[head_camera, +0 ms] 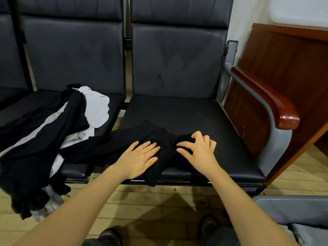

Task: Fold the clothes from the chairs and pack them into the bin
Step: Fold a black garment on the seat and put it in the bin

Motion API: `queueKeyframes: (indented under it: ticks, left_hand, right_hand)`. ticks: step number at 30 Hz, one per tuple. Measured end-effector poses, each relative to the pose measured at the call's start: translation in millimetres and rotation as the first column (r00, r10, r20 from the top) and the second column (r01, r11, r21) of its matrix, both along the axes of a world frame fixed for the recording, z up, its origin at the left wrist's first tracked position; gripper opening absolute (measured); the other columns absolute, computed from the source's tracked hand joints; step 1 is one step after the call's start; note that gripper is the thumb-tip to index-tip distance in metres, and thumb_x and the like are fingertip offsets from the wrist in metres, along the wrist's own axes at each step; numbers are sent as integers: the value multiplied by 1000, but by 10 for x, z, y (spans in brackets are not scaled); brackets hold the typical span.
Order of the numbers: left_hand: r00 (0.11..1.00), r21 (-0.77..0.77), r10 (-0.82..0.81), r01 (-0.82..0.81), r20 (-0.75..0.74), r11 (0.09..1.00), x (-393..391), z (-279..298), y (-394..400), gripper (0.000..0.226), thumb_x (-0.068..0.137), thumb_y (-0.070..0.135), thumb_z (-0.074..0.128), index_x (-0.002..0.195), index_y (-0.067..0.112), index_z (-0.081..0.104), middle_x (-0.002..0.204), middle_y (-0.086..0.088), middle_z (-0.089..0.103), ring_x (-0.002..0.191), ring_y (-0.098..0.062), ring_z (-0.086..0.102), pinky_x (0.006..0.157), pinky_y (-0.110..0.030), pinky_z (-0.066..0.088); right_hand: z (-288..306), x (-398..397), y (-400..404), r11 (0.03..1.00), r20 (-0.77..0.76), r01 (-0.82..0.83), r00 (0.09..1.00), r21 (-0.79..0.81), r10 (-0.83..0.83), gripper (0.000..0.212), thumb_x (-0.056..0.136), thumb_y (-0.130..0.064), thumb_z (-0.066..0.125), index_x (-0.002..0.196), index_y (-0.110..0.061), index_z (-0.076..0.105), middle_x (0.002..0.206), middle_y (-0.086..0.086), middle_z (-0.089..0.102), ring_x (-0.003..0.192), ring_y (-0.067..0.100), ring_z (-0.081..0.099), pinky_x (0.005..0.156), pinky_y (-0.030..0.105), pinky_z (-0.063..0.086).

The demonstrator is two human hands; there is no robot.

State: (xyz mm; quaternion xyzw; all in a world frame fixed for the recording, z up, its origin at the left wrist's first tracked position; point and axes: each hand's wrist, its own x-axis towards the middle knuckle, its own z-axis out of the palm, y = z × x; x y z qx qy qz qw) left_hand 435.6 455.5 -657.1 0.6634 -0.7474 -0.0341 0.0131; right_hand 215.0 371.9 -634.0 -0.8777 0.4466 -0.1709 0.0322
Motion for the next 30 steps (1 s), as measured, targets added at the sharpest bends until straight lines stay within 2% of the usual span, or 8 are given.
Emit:
queueKeyframes:
  ticks: [5, 8, 10, 12, 17, 22, 26, 30]
  left_hand:
    - [998, -22, 19, -18, 54, 1000, 107, -80, -126, 105, 59, 66, -43, 149, 36, 4, 156, 17, 5, 144, -3, -2, 115, -32, -8]
    - [999, -170, 9, -16, -42, 985, 122, -79, -164, 85, 84, 66, -11, 143, 28, 39, 148, 11, 37, 139, -9, 30, 113, -27, 4]
    - [994, -388, -32, -10, -102, 922, 113, -66, -131, 58, 94, 53, 24, 119, 19, 64, 121, 2, 64, 114, -16, 58, 101, -26, 21]
    - [990, -515, -78, 6, -119, 857, 97, -36, -105, 42, 90, 46, 39, 99, 18, 69, 98, 4, 64, 89, -15, 61, 85, -27, 33]
    - [970, -455, -123, 13, -211, 891, -58, 11, 79, 37, 85, 53, 44, 68, 23, 58, 63, 11, 51, 59, -7, 51, 63, -20, 32]
    - [988, -396, -12, -50, -151, 917, -158, -88, 246, 42, 77, 62, 46, 76, 24, 64, 78, 11, 56, 68, -8, 55, 62, -23, 40]
    - [971, -273, 69, -132, -228, 953, -155, -52, 295, 31, 87, 47, 58, 104, 22, 64, 106, 7, 54, 98, -13, 51, 84, -27, 34]
    - [955, -252, 98, -172, -280, 952, -155, 65, 301, 23, 93, 34, 55, 107, 17, 59, 110, 4, 57, 102, -16, 53, 84, -24, 33]
  right_hand:
    - [-138, 74, -51, 997, 40, 74, 996, 32, -75, 31, 94, -54, 43, 119, -48, 59, 125, -3, 35, 112, 18, 30, 95, 31, 9]
    - [-170, 140, -103, 991, 94, 118, 988, 54, -123, 27, 93, -52, 47, 116, -47, 61, 122, -3, 35, 112, 19, 31, 95, 33, 9]
    - [-161, 173, -122, 990, 114, 126, 985, 57, -132, 25, 93, -50, 50, 114, -46, 63, 119, -3, 35, 111, 19, 31, 96, 33, 9]
    - [-151, 199, -123, 992, 114, 121, 986, 37, -124, 23, 92, -48, 52, 112, -45, 64, 119, -3, 35, 110, 20, 31, 95, 33, 9]
    - [-167, 197, -68, 990, 145, 130, 980, 49, -135, 22, 93, -45, 53, 112, -43, 65, 118, -2, 36, 110, 20, 32, 95, 34, 12]
    - [-151, 120, -32, 995, 179, 56, 981, 85, -70, 25, 96, -44, 47, 115, -44, 63, 112, -7, 30, 109, 18, 29, 94, 32, 13]
    - [-101, 70, 22, 992, 255, -14, 967, 122, -18, 33, 101, -39, 35, 126, -42, 56, 108, -9, 32, 102, 8, 25, 90, 25, 12]
    - [-18, 17, 73, 995, 337, 5, 941, 99, -38, 35, 103, -23, 32, 131, -27, 53, 97, -8, 41, 91, 9, 33, 80, 23, 16]
